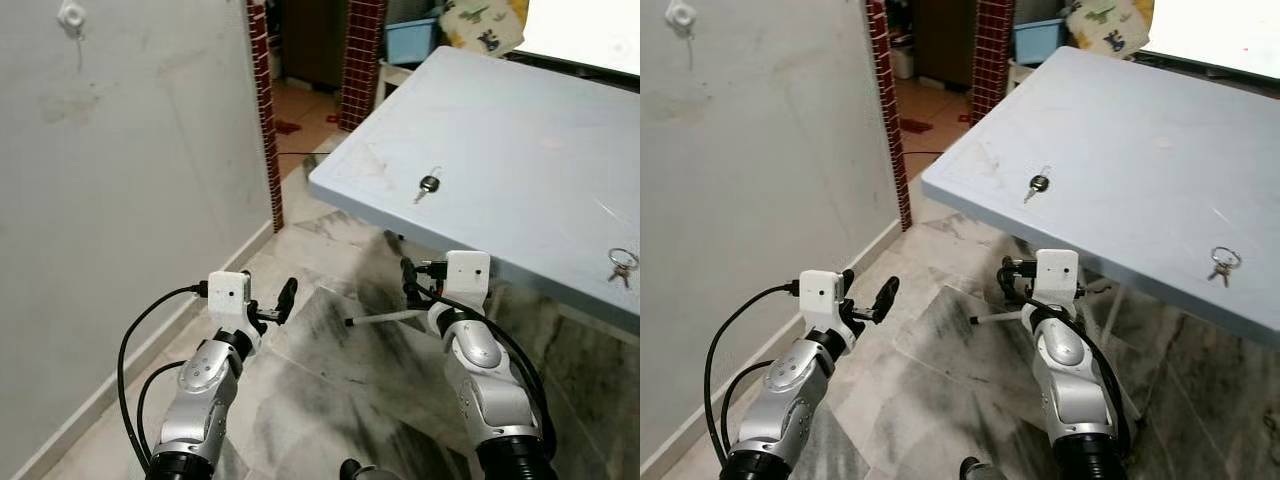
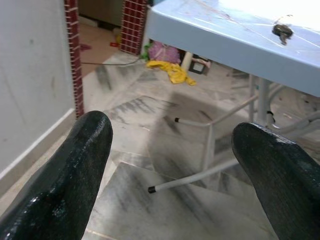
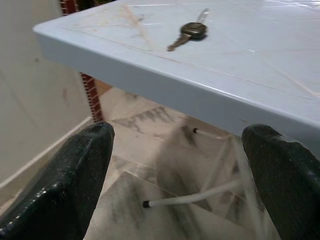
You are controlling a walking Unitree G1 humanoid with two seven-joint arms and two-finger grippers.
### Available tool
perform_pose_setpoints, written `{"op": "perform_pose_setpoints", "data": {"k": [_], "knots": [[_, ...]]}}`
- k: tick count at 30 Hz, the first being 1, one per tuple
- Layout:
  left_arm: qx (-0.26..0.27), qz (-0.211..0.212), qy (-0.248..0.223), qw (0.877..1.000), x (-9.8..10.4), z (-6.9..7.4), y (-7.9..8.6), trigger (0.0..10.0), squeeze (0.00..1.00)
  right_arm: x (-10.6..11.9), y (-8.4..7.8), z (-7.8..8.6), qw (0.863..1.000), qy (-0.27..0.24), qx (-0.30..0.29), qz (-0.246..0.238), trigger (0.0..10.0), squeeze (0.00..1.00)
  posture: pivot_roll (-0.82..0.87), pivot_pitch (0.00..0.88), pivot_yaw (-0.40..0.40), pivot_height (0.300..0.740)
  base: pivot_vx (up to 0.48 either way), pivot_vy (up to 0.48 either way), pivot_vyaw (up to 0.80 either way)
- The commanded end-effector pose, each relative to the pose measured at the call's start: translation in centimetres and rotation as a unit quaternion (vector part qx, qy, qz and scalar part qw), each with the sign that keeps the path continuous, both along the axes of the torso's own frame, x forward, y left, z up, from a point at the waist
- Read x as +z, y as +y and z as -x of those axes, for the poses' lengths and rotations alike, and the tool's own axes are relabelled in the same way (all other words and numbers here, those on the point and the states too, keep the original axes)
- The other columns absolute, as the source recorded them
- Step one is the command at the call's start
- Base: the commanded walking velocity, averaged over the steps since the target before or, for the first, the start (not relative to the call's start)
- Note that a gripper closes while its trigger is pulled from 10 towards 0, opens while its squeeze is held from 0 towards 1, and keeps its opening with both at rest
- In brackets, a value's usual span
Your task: Hang keys on a hook
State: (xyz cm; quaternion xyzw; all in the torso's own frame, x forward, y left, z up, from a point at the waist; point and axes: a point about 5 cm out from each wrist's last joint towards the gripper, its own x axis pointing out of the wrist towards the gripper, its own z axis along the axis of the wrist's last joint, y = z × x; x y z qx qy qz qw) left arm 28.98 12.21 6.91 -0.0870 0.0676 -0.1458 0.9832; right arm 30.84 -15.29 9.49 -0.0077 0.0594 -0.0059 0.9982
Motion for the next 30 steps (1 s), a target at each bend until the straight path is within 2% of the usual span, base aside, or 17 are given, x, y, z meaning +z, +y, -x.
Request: {"op": "perform_pose_setpoints", "data": {"k": [1, 8, 18, 21, 30], "knots": [[0.003, -0.004, -0.004, 1.0, 0.3, -0.2, 0.2, 10.0, 0.0, 0.8, 0.1, -0.2, 1.0, -0.016, 0.0, 0.002, 10.0, 0.0, -0.04, 0.108, 0.024, 0.74, 0.0, 0.0, -0.47], [0.005, -0.003, -0.008, 1.0, 0.5, -0.4, 0.5, 10.0, 0.0, 1.2, 0.4, -0.2, 1.0, -0.023, 0.005, 0.004, 10.0, 0.0, -0.04, 0.109, 0.023, 0.74, 0.0, 0.0, -0.13], [0.007, -0.004, -0.007, 1.0, 0.4, -0.3, 0.7, 10.0, 0.0, 1.9, 0.5, -0.3, 0.999, -0.037, 0.008, 0.02, 10.0, 0.0, -0.04, 0.116, 0.018, 0.74, 0.393, 0.0, 0.0], [0.007, -0.002, -0.006, 1.0, 0.4, -0.3, 0.6, 10.0, 0.0, 3.3, 0.5, -0.4, 0.996, -0.075, 0.007, 0.044, 10.0, 0.0, -0.04, 0.117, 0.019, 0.74, 0.393, 0.0, 0.0], [0.004, -0.002, -0.005, 1.0, 0.3, -0.3, 0.5, 10.0, 0.0, 4.3, 0.5, -0.8, 0.996, -0.084, -0.009, 0.029, 10.0, 0.0, -0.05, 0.117, 0.02, 0.74, 0.385, 0.0, 0.0]]}}
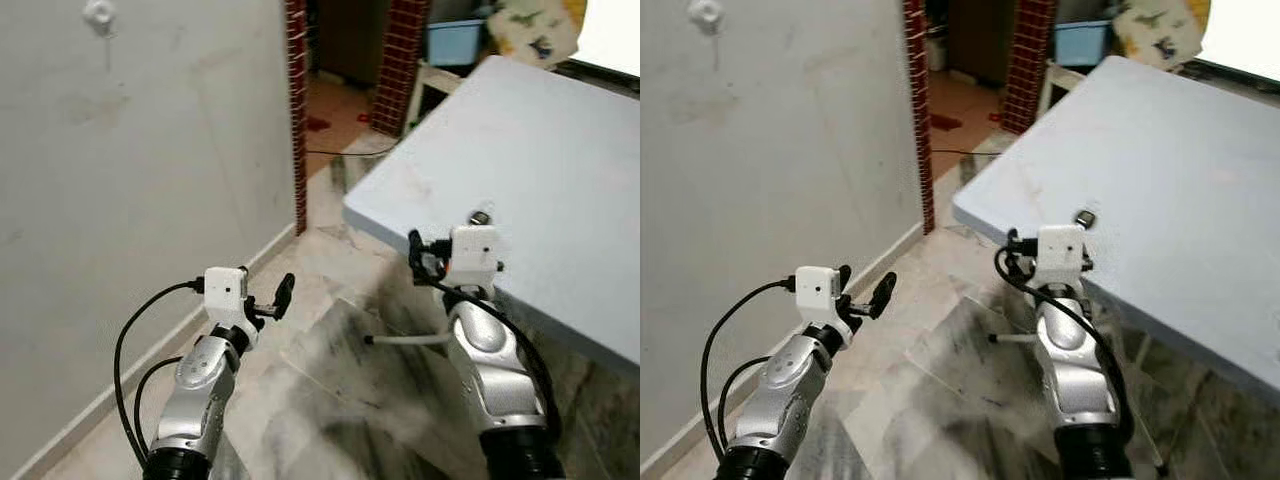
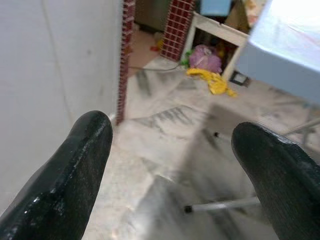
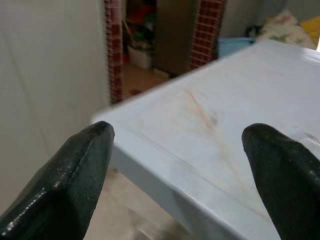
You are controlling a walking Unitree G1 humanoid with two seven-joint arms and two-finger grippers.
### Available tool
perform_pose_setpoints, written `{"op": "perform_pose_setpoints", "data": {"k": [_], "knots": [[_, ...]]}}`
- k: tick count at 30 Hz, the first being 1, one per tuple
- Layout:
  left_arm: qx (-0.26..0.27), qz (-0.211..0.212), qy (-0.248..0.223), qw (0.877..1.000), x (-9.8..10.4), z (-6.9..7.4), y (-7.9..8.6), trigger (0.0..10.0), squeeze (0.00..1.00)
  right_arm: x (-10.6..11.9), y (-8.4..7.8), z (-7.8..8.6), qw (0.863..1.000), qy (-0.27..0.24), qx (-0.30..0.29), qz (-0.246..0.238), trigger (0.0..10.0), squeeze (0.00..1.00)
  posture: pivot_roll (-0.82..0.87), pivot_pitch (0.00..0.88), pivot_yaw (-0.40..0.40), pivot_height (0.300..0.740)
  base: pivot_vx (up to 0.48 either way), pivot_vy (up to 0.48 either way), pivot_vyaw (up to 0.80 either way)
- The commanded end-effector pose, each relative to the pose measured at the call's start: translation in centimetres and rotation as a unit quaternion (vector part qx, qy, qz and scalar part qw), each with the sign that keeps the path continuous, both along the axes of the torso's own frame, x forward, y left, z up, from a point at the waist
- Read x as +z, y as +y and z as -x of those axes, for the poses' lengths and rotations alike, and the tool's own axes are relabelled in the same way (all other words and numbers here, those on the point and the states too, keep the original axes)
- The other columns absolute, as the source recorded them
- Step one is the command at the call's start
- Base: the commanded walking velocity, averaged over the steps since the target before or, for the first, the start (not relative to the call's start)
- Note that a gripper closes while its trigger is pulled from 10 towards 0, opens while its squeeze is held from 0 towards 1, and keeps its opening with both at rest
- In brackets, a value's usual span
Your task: Hang keys on a hook
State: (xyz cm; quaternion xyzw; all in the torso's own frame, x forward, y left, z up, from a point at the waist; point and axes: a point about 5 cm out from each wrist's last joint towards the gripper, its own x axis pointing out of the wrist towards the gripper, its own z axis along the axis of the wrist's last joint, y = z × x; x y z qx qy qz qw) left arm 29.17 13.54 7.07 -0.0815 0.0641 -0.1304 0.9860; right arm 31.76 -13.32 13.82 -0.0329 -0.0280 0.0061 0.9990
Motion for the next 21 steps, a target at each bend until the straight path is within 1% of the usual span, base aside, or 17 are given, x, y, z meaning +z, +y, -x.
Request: {"op": "perform_pose_setpoints", "data": {"k": [1, 2, 3, 14, 21], "knots": [[-0.012, 0.004, -0.001, 1.0, 0.14, -0.07, -0.88, 10.0, 0.0, -0.02, -1.51, 0.18, 1.0, 0.004, -0.026, 0.004, 10.0, 0.0, -0.05, 0.117, 0.02, 0.74, 0.352, 0.0, 0.0], [-0.012, 0.004, -0.001, 1.0, 0.13, -0.06, -0.88, 10.0, 0.0, -0.03, -1.53, 0.19, 1.0, 0.005, -0.028, 0.006, 10.0, 0.0, -0.05, 0.117, 0.02, 0.74, 0.352, 0.0, 0.0], [-0.011, 0.008, -0.003, 1.0, 0.16, -0.05, -0.88, 10.0, 0.0, 0.0, -1.51, 0.2, 1.0, 0.005, -0.029, 0.004, 10.0, 0.0, -0.05, 0.118, 0.021, 0.74, 0.296, 0.0, -0.78], [-0.011, 0.005, -0.001, 1.0, 0.05, 0.17, -0.77, 10.0, 0.0, 0.38, -1.28, 0.19, 0.999, 0.004, -0.048, 0.012, 10.0, 0.0, -0.04, 0.121, 0.026, 0.74, 0.0, 0.0, -0.76], [-0.011, 0.005, -0.004, 1.0, 0.36, -0.09, -0.68, 10.0, 0.0, 0.77, -1.18, 0.02, 0.999, 0.003, -0.052, 0.009, 10.0, 0.0, -0.04, 0.121, 0.028, 0.74, 0.0, 0.0, -0.73]]}}
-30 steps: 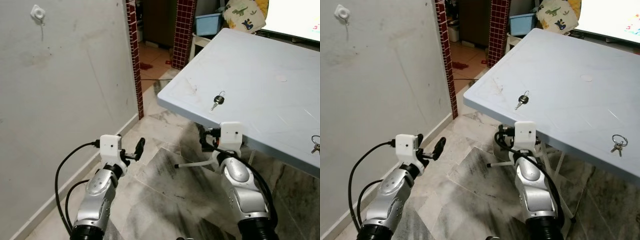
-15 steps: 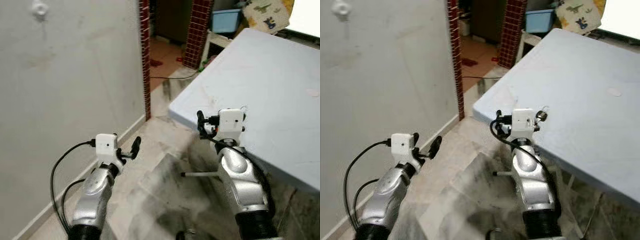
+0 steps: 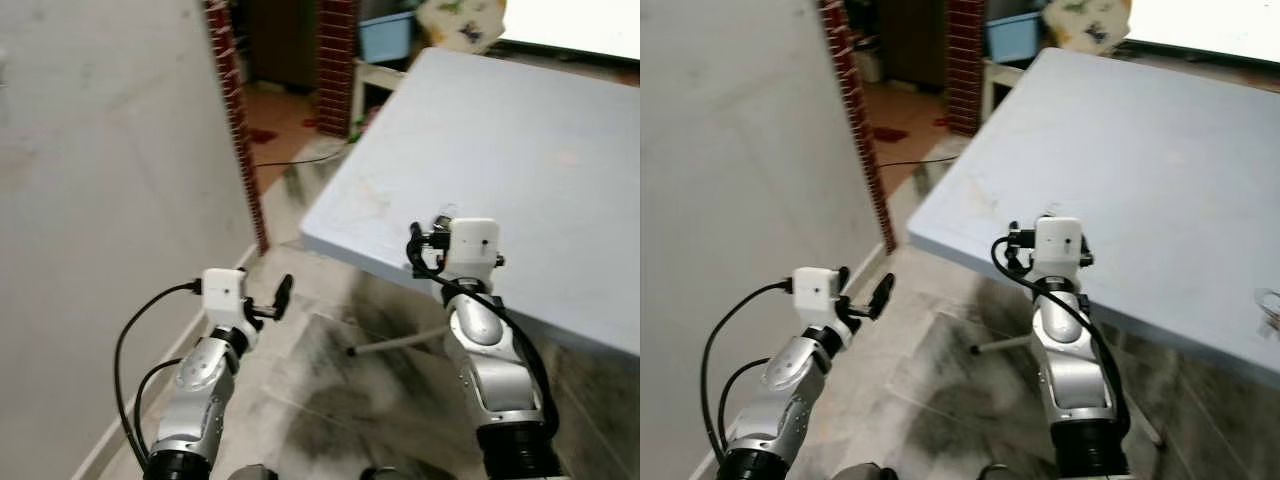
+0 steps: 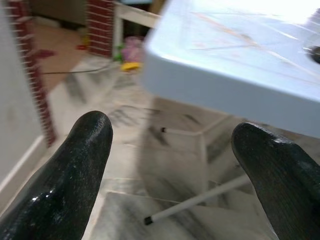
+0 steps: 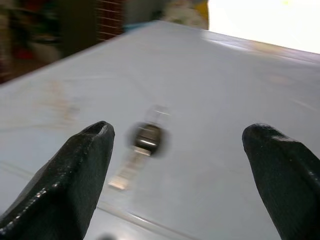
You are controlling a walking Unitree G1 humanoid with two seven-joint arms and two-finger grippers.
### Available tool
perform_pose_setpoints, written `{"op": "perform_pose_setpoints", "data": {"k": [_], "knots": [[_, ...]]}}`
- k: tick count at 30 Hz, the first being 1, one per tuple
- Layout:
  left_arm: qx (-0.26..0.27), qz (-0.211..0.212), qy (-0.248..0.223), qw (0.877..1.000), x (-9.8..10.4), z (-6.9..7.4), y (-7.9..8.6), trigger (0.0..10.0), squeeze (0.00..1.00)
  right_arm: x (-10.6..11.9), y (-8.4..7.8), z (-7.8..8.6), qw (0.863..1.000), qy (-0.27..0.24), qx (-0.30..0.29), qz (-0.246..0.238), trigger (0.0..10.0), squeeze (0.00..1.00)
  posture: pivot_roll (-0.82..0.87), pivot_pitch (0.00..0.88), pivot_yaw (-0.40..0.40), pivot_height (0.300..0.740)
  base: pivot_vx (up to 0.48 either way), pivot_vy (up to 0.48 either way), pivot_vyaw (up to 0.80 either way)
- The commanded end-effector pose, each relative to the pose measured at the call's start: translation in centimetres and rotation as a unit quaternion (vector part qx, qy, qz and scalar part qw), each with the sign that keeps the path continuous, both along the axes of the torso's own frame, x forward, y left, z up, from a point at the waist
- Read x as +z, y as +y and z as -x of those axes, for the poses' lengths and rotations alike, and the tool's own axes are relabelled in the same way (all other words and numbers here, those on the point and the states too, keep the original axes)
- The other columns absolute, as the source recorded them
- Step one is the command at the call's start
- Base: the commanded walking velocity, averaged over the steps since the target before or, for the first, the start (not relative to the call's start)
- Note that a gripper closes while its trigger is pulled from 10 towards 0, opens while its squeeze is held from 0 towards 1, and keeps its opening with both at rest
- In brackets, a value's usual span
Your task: Hang keys on a hook
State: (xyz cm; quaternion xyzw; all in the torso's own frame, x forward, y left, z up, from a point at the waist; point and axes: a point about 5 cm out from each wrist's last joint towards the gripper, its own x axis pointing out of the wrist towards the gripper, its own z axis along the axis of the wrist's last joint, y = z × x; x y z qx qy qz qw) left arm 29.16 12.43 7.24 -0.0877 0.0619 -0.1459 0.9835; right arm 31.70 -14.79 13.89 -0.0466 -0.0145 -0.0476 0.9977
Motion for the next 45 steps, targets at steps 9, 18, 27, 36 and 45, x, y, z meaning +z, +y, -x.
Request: {"op": "perform_pose_setpoints", "data": {"k": [9, 18, 27, 36, 45], "knots": [[0.007, -0.005, -0.004, 1.0, 0.4, -0.3, 0.5, 10.0, 0.0, 0.8, 0.1, 0.0, 1.0, -0.006, -0.003, -0.002, 10.0, 0.0, -0.04, 0.123, 0.031, 0.74, 0.0, 0.0, -0.73], [0.007, 0.0, -0.004, 1.0, 0.5, -0.3, 0.5, 10.0, 0.0, 0.7, 0.2, -0.1, 1.0, -0.003, -0.003, -0.005, 10.0, 0.0, -0.04, 0.124, 0.031, 0.74, 0.0, 0.0, -0.73], [0.009, -0.002, 0.0, 1.0, 0.4, -0.2, 0.6, 10.0, 0.0, 0.9, 0.2, -0.2, 1.0, -0.007, 0.004, -0.017, 10.0, 0.0, -0.04, 0.13, 0.03, 0.74, 0.0, 0.0, -0.72], [0.012, -0.003, 0.001, 1.0, 0.4, 0.0, 0.7, 10.0, 0.0, 1.6, 0.2, -0.7, 1.0, -0.014, 0.009, -0.023, 10.0, 0.0, -0.04, 0.157, 0.038, 0.74, 0.0, 0.0, -0.05], [0.02, -0.015, 0.005, 1.0, 0.5, 1.3, 1.9, 10.0, 0.0, 2.0, 0.2, -1.5, 0.999, -0.012, 0.007, -0.03, 10.0, 0.0, -0.01, 0.211, 0.061, 0.74, 0.0, 0.0, 0.0]]}}
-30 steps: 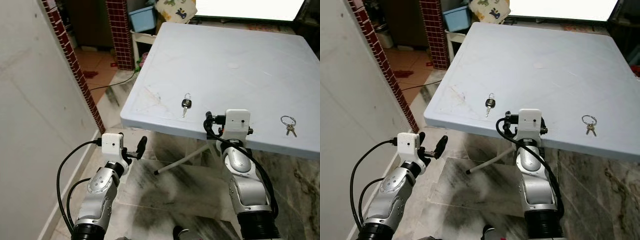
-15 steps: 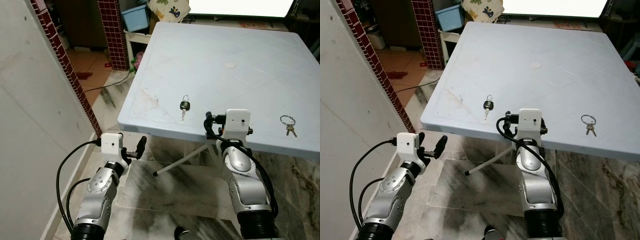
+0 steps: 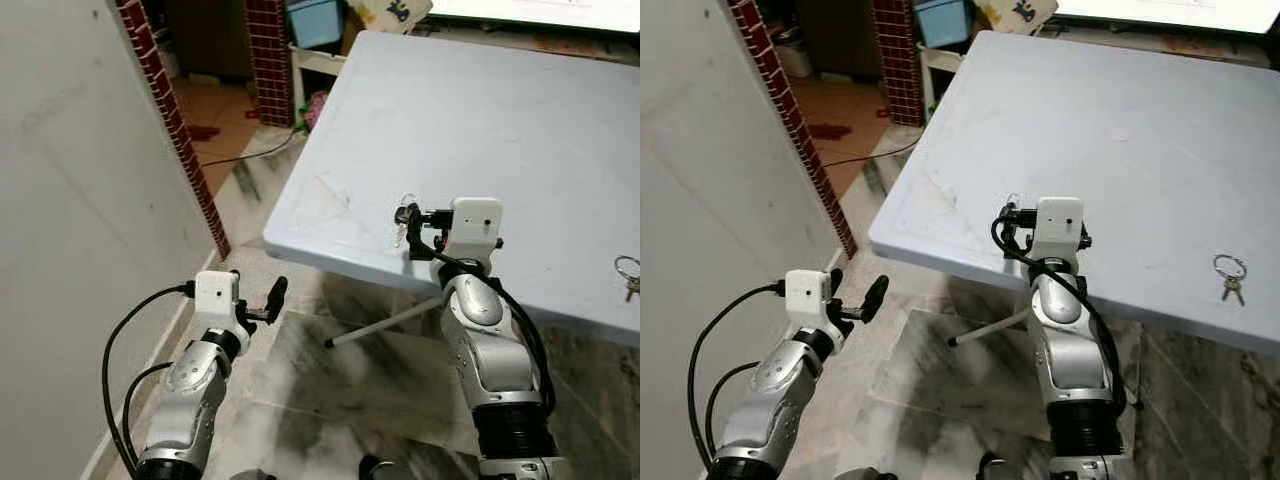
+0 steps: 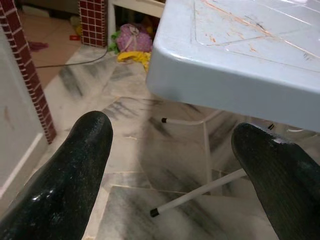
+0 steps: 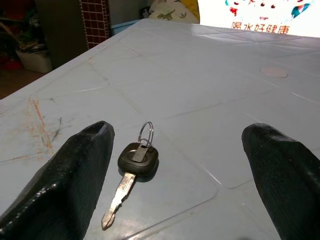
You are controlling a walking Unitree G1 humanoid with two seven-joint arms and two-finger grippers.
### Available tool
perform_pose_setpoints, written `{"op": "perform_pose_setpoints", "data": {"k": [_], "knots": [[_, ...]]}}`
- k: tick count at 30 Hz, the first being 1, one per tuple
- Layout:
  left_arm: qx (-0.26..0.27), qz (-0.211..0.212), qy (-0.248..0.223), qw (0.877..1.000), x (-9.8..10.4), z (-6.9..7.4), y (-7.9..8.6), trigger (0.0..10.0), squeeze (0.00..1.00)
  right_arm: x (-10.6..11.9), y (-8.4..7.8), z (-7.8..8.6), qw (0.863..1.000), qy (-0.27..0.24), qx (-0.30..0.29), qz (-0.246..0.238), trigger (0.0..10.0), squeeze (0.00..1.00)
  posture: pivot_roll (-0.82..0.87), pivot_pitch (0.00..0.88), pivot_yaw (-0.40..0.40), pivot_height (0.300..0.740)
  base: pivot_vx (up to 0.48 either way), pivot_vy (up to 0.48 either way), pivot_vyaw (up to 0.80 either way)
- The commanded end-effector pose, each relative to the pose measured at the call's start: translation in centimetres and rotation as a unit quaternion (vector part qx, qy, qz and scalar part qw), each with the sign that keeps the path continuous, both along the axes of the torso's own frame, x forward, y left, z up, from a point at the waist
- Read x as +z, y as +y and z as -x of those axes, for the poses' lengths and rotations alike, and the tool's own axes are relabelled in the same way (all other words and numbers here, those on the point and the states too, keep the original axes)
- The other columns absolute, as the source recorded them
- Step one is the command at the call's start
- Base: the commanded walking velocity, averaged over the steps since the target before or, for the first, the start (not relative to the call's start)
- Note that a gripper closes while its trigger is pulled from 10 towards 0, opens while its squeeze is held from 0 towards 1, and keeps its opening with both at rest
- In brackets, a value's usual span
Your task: Hang keys on a hook
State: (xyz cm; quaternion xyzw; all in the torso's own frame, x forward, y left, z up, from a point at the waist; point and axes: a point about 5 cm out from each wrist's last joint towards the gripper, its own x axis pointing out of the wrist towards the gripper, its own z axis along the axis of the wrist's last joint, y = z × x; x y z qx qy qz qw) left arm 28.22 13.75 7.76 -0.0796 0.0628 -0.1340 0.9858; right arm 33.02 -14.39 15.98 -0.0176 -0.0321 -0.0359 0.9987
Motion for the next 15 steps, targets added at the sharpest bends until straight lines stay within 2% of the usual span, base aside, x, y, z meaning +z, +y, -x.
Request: {"op": "perform_pose_setpoints", "data": {"k": [1, 8, 10, 11, 15], "knots": [[0.011, -0.006, 0.002, 1.0, 0.1, 0.4, 0.9, 10.0, 0.0, -0.1, -0.1, -0.2, 1.0, 0.007, -0.006, -0.001, 10.0, 0.0, 0.0, 0.215, 0.063, 0.74, 0.0, 0.0, 0.0], [0.032, -0.014, -0.022, 0.999, 1.3, 1.5, 2.7, 10.0, 0.0, -0.8, -0.3, -0.1, 1.0, 0.02, -0.017, 0.003, 10.0, 0.0, 0.03, 0.223, 0.07, 0.74, 0.0, 0.0, 0.0], [0.034, -0.016, -0.023, 0.999, 1.3, 2.2, 3.3, 10.0, 0.0, -1.0, -0.4, -0.1, 1.0, 0.023, -0.019, -0.001, 10.0, 0.0, 0.04, 0.223, 0.071, 0.74, 0.0, 0.0, 0.0], [0.036, -0.021, -0.019, 0.999, 0.9, 3.0, 3.7, 10.0, 0.0, -1.0, -0.3, -0.2, 1.0, 0.024, -0.014, -0.006, 10.0, 0.0, 0.04, 0.224, 0.072, 0.74, 0.0, 0.0, 0.0], [0.033, -0.028, -0.011, 0.999, 0.5, 4.2, 3.9, 10.0, 0.0, -0.9, 0.1, -0.7, 1.0, 0.02, 0.003, -0.001, 10.0, 0.0, 0.05, 0.223, 0.073, 0.74, 0.0, 0.0, 0.0]]}}
